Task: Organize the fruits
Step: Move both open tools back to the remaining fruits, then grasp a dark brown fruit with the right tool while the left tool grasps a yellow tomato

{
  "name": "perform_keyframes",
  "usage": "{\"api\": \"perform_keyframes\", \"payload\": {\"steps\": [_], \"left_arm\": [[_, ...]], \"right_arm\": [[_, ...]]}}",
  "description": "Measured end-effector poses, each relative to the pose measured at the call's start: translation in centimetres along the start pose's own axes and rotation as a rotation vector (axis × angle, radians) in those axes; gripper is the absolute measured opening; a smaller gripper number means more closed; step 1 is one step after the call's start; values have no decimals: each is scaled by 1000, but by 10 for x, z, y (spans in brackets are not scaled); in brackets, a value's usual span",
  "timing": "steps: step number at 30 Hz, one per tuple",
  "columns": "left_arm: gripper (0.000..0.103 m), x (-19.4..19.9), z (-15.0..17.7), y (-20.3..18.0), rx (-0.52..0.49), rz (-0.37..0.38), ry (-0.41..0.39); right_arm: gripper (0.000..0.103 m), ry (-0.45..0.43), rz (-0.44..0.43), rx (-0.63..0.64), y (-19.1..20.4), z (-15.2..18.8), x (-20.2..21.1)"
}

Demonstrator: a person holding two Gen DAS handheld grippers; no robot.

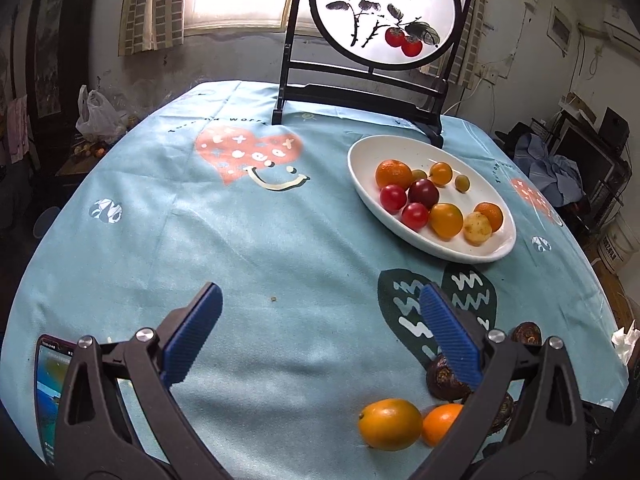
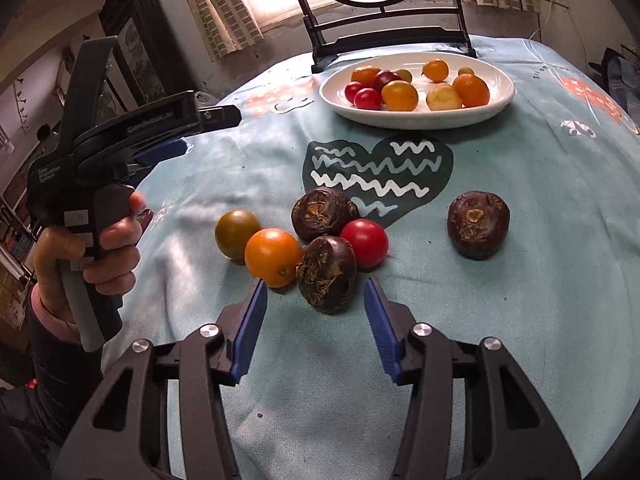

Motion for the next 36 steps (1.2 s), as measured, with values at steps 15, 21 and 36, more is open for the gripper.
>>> {"api": "perform_keyframes", "payload": {"steps": [15, 21, 36], "left_arm": [[101, 8, 16, 12, -19, -5, -6], [101, 7, 20, 16, 3, 29, 15], [59, 18, 78, -34, -266, 264, 132]], "right_arm": [[28, 31, -76, -112, -10, -6, -14], [22, -9, -110, -120, -9, -7, -6], [22, -117, -159, -202, -26, -12, 18]]}}
Point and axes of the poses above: each gripper's, at about its wrist camera, not at the fingertips, and x roughly against the way its jaws point, y to its left, z to its underside, the point moved 9 cm from there along -x, roughly the way its jaws point, and after that the axes turned 1 degree about x, right-handed, at the moved point
